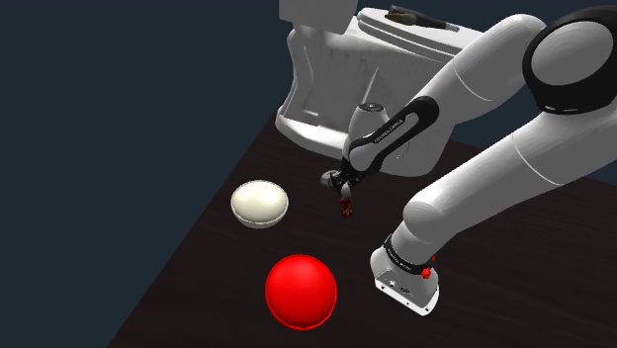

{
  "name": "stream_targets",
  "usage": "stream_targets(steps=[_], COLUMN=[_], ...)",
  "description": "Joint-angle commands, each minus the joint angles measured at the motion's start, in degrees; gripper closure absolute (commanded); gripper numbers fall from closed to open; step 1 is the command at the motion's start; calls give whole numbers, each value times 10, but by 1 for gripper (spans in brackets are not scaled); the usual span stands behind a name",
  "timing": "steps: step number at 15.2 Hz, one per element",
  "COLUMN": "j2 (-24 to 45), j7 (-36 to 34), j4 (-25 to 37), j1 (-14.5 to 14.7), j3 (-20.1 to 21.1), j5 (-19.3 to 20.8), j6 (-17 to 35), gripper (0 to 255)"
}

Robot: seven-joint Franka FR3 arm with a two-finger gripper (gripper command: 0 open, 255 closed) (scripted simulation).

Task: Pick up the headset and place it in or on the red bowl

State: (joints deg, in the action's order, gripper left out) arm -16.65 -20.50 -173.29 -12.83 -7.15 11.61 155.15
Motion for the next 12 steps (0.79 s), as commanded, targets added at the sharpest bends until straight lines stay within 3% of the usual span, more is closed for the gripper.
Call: stream_targets(steps=[1, 3, 12], j2=[0, 0, -113], j7=[0, 0, 12], j4=[0, 0, 11], j1=[0, 0, 7], j3=[0, 0, 0], j5=[0, 0, -15], j6=[0, 0, -124], gripper=[255, 255, 255])
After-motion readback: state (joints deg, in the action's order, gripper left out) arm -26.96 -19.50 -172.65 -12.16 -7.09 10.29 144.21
